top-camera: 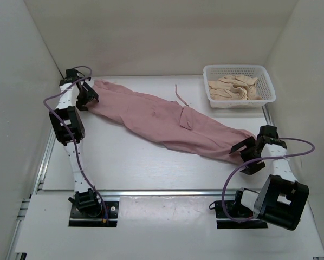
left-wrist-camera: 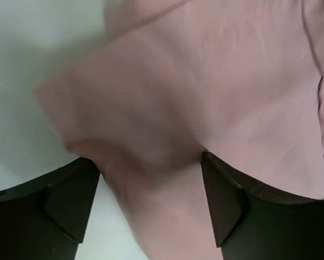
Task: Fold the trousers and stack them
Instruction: Fold the trousers
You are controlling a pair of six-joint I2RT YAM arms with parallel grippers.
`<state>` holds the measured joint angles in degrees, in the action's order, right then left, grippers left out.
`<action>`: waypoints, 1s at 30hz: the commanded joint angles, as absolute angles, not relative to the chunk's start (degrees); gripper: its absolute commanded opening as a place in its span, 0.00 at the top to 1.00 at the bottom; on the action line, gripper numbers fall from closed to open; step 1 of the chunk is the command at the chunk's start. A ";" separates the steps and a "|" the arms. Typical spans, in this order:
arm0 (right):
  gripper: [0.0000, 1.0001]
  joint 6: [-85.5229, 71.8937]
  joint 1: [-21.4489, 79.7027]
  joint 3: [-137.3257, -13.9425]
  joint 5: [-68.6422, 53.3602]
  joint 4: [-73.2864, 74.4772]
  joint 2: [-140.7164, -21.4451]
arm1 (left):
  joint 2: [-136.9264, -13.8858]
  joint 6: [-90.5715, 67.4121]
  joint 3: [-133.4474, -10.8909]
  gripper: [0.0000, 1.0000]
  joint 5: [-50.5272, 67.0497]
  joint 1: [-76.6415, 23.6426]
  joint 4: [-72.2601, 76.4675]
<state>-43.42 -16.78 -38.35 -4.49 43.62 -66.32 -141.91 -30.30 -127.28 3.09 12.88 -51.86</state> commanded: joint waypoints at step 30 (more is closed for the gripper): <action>1.00 -38.41 -16.44 -71.92 9.14 38.67 -80.08 | -126.22 -34.99 -137.04 0.90 7.56 18.71 -50.89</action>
<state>-40.45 -15.70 -73.54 3.92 34.87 -82.76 -135.87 -35.81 -140.42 10.41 14.37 -53.15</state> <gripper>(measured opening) 0.013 0.125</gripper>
